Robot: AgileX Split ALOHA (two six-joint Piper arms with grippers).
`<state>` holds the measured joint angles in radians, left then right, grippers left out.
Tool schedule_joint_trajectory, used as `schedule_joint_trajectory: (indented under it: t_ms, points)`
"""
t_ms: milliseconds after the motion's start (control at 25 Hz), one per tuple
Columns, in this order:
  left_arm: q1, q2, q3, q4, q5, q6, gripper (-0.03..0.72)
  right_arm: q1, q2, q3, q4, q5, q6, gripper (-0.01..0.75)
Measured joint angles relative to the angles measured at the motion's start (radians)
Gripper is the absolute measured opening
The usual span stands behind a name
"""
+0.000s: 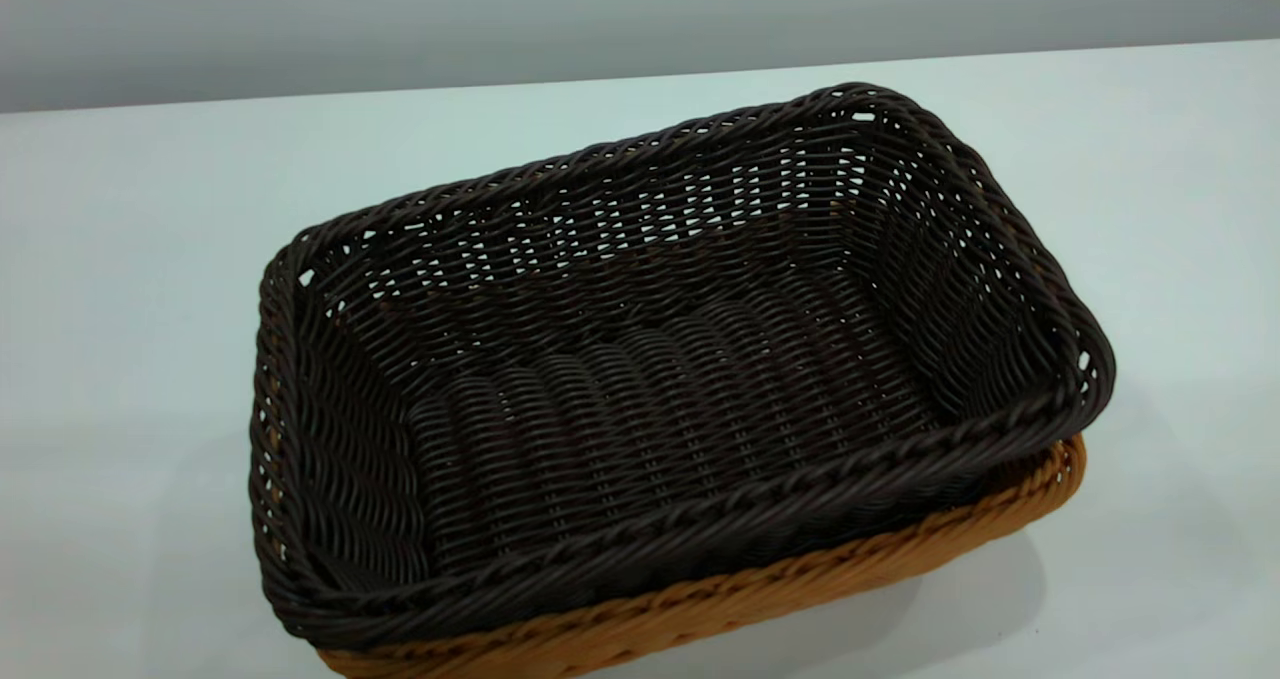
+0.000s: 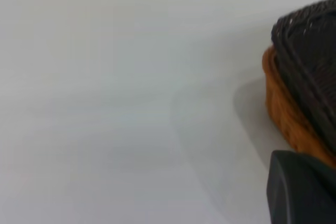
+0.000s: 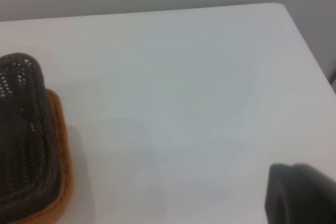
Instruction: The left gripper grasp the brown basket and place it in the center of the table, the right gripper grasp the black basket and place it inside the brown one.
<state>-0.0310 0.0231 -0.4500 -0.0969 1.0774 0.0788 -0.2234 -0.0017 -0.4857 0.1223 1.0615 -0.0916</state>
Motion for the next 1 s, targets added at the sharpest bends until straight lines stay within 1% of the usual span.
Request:
schedule_joint_trajectory:
  t_ms: [120, 240, 1000]
  points:
    - [-0.001, -0.025, -0.002, 0.0, 0.007, 0.0, -0.001, 0.006, 0.0, 0.0, 0.001, 0.0, 0.0, 0.001]
    - [-0.002, -0.024, -0.002, 0.0, 0.007, 0.0, -0.001, 0.029, 0.002, 0.0, 0.001, 0.0, 0.0, 0.001]
    - [-0.002, -0.023, -0.002, -0.001, 0.006, 0.0, -0.001, 0.029, 0.002, 0.0, 0.001, -0.002, 0.0, 0.001]
